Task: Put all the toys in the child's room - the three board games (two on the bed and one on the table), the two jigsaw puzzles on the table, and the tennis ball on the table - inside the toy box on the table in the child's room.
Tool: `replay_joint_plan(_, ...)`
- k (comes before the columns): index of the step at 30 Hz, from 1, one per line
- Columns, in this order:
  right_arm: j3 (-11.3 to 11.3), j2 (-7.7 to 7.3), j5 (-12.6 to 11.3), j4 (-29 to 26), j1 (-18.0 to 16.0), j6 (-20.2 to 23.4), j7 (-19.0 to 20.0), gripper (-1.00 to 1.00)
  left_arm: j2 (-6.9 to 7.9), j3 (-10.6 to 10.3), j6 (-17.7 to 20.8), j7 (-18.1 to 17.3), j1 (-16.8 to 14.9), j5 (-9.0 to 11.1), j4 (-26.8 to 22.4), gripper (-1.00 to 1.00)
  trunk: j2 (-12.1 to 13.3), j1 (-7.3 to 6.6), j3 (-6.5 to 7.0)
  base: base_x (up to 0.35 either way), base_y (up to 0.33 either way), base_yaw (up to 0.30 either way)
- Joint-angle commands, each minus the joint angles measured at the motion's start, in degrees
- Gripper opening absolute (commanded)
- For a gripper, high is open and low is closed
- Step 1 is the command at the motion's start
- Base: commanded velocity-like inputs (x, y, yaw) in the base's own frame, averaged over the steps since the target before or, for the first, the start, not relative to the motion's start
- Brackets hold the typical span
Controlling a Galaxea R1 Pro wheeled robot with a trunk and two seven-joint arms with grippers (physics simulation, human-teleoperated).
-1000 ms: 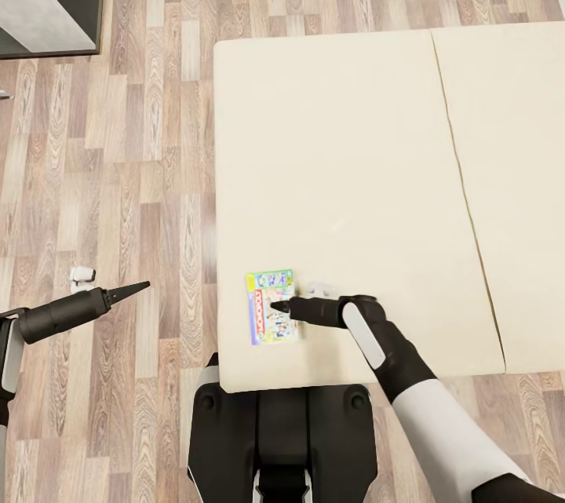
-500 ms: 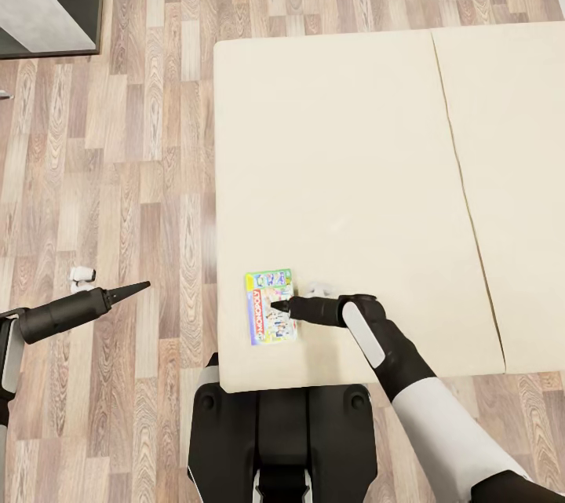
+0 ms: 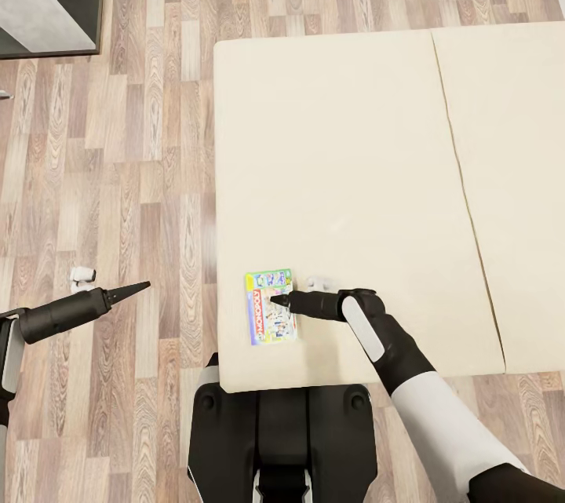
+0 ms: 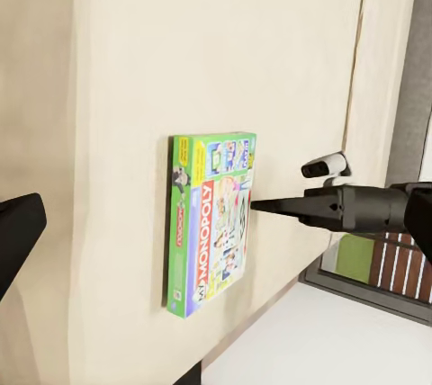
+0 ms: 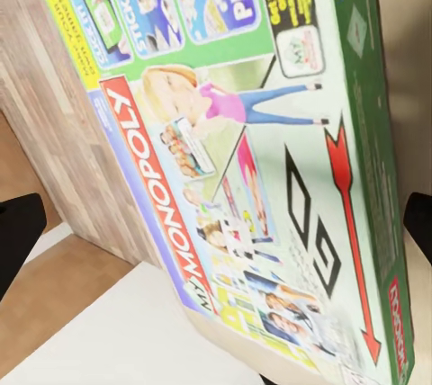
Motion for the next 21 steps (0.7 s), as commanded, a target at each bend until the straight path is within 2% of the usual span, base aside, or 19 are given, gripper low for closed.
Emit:
replay_joint_plan(1,0.0,0.01,0.3,0.0,0.0,0.2,0.3,1.00,0.01,0.0,0.6,-0.2,0.0,0.1,0.0,1.00,-0.1,0.04,-0.05,0.000,0.000,0.000)
replay_joint_plan(21,0.0,-0.07,0.4,0.0,0.0,-0.5,0.3,1.00,0.01,-0.1,0.6,-0.2,0.0,0.1,0.0,1.00,-0.1,0.04,-0.05,0.000,0.000,0.000)
